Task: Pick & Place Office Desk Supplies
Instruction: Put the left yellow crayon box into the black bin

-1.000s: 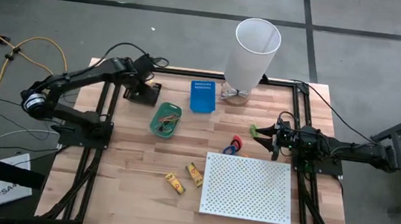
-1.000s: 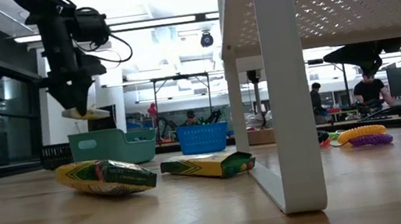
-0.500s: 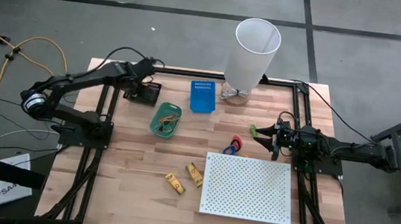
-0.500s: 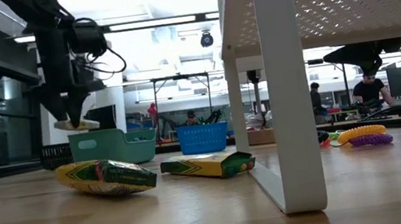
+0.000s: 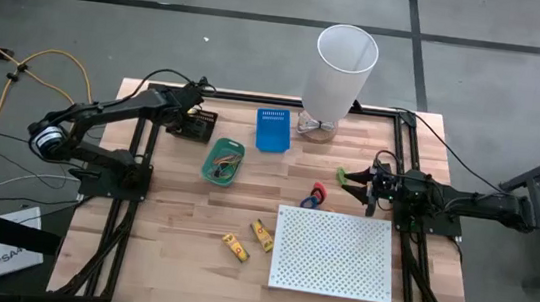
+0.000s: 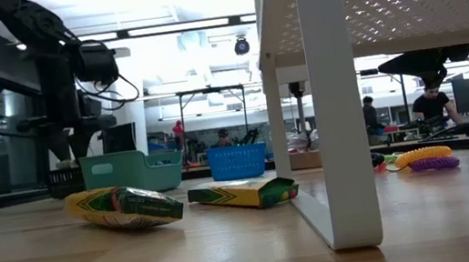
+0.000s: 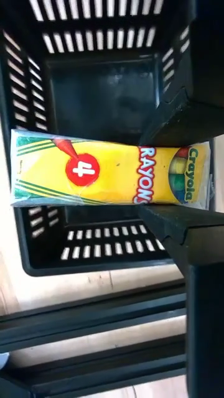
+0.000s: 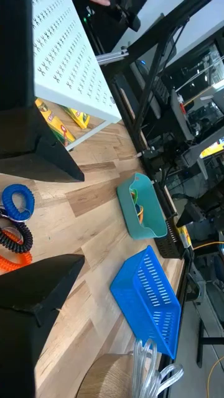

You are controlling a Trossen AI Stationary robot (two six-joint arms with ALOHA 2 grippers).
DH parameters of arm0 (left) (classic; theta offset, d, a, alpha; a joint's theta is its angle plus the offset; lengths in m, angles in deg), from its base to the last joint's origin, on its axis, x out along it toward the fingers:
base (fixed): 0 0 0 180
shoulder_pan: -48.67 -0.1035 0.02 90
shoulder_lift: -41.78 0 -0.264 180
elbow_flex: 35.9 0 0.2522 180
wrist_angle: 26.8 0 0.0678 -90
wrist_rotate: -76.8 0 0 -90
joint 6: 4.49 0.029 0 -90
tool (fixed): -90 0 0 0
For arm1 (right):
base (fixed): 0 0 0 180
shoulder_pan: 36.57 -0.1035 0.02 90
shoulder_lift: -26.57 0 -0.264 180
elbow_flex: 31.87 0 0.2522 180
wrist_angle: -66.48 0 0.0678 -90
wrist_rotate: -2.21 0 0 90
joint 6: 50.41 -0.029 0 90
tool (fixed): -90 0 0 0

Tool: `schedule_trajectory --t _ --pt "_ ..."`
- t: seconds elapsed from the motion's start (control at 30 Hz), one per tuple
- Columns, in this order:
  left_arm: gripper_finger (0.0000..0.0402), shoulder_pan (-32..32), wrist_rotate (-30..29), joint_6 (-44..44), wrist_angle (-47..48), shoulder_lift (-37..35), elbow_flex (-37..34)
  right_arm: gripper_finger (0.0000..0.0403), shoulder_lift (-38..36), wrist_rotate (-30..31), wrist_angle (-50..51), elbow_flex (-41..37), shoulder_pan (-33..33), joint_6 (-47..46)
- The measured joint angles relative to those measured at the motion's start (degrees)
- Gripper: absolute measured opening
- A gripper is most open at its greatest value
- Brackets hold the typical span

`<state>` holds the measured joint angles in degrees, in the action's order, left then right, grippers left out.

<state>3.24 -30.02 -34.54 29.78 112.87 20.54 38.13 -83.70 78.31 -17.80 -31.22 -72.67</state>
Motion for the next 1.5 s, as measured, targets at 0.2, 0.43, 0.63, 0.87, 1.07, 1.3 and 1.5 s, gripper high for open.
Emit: schedule_trajectory --t 0.2,0.43,0.63,0.87,1.07,1.3,1.5 --pt "0.0135 -0.26 0.35 5.04 -2.66 1.09 -0.05 0.0188 0.01 -0.02 -0.01 -0.01 0.0 0.0" --pt "0.0135 -0.26 0.55 18.43 -6.28 1.13 -0.03 0.0188 0.0 0.0 0.01 0.0 0.01 0.0" --pt "0.0135 -0.26 0.55 27.13 -6.04 1.13 -0.05 0.0188 0.01 0.0 0.0 -0.01 0.01 0.0" --pt "0.0135 -0.26 1.71 34.18 -5.66 1.13 -0.03 0.0188 0.01 -0.02 -0.01 0.01 0.0 0.0" --pt "0.0135 -0.26 3.3 37.41 -5.6 1.13 -0.03 0.0188 0.01 0.0 0.0 0.0 0.02 0.0" --pt "0.0135 -0.26 3.6 37.81 -5.07 1.13 -0.03 0.0188 0.01 -0.02 -0.01 -0.01 0.0 0.0" --pt "0.0135 -0.26 3.6 37.58 -4.2 1.13 -0.03 0.0188 0.02 0.0 0.01 0.01 0.02 0.0"
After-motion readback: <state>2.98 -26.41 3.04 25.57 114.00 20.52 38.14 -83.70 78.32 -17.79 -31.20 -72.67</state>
